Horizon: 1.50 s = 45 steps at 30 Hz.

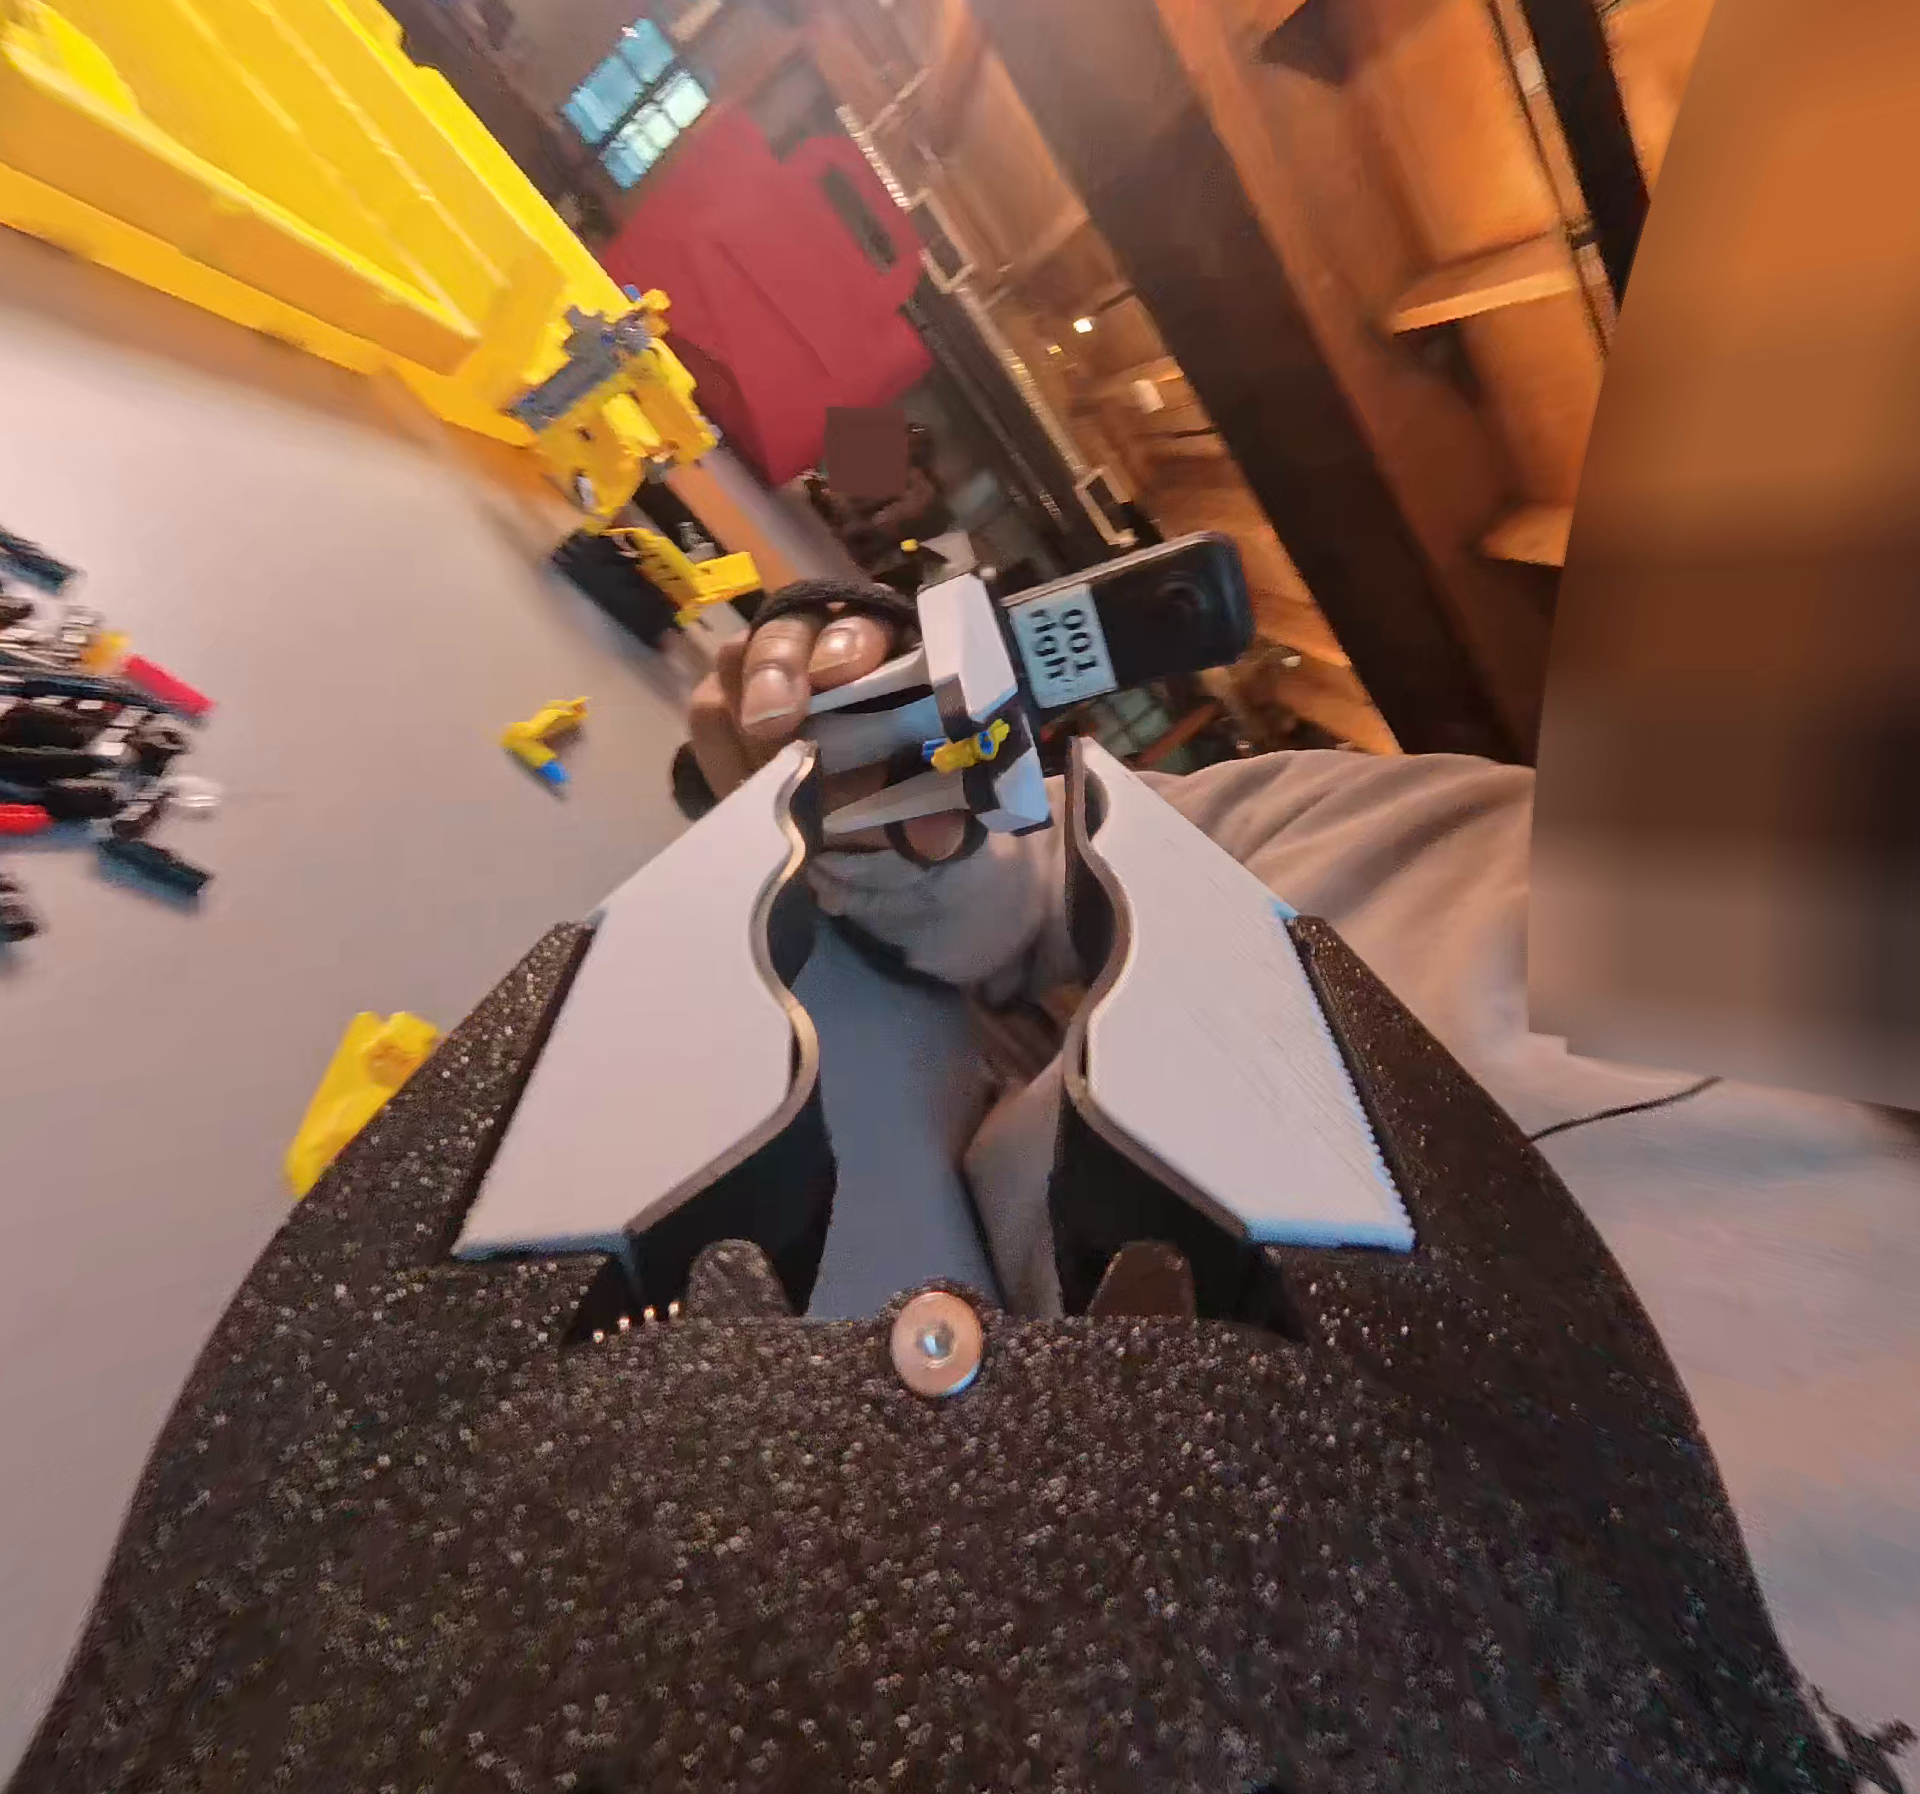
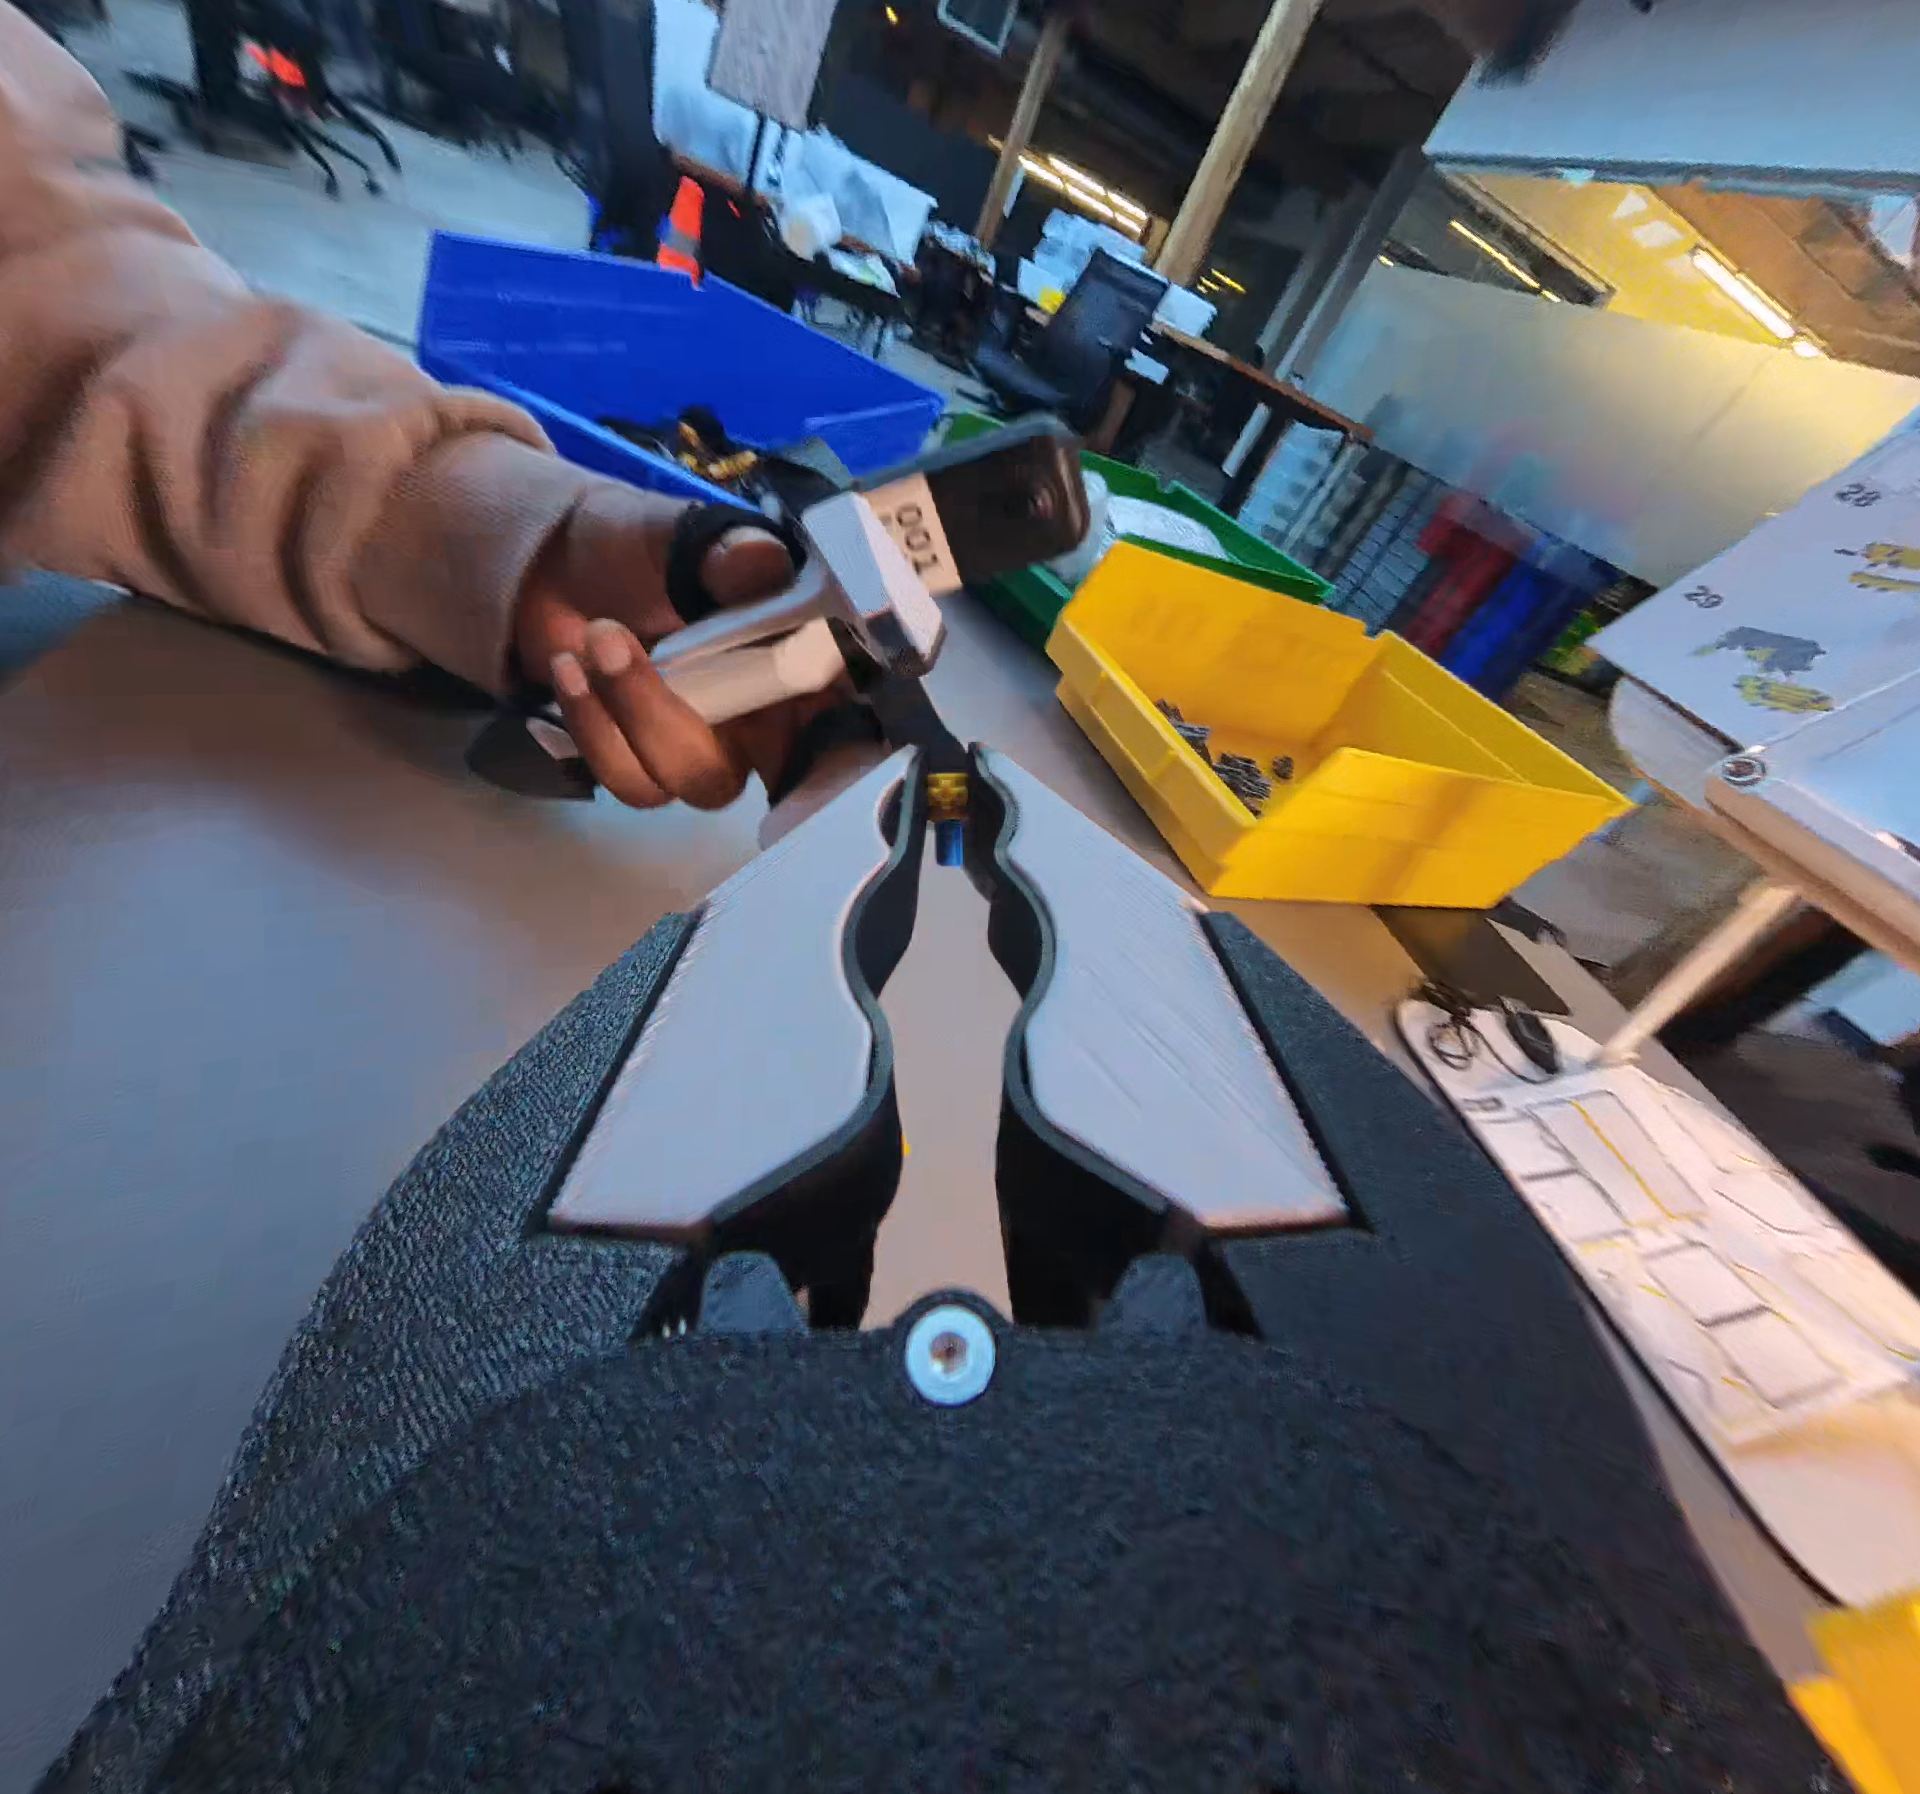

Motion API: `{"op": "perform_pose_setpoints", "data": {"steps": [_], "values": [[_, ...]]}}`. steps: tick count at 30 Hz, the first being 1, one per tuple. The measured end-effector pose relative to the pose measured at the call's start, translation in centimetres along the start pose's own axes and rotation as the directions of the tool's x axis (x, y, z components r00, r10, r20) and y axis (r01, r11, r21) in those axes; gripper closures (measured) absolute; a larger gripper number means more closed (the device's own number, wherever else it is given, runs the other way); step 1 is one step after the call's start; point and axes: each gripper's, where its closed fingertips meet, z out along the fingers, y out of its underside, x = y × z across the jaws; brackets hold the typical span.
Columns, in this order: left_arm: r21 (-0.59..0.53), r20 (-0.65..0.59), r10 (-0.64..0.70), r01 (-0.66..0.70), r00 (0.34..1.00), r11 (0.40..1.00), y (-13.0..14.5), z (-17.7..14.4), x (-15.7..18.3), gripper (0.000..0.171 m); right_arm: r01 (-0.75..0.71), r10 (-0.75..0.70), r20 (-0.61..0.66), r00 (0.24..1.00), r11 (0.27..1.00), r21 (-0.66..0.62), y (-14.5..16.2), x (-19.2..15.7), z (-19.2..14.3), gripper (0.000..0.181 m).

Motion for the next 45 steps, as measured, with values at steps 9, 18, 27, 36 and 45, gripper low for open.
{"op": "perform_pose_setpoints", "data": {"steps": [9,18,27,36,45], "values": [[-0.061,-0.126,-0.098,0.091,0.987,0.994,1.4,0.5,1.5,0.161,0.038,-0.039,0.080,0.996,0.999,0.016,-0.4,-1.5,-0.1,0.173],[0.007,-0.146,-0.025,0.026,0.989,1.000,-0.4,-0.6,2.3,0.161,-0.047,0.044,0.113,0.993,0.999,0.027,-0.6,-0.6,-1.1,0.162],[0.045,-0.158,-0.111,0.119,0.981,0.992,0.0,0.2,1.5,0.161,0.034,-0.034,0.009,0.999,0.999,-0.036,-0.6,-0.2,-0.4,0.174],[0.029,0.072,0.116,-0.119,0.991,0.993,-0.9,-0.7,0.0,0.153,-0.016,0.021,0.035,0.999,0.990,-0.138,0.9,0.8,-0.7,0.175],[-0.247,0.287,0.419,-0.356,0.861,0.901,1.5,-0.5,-2.6,0.163,0.054,-0.035,0.071,0.997,0.953,-0.299,3.5,-0.4,-0.1,0.175]]}}
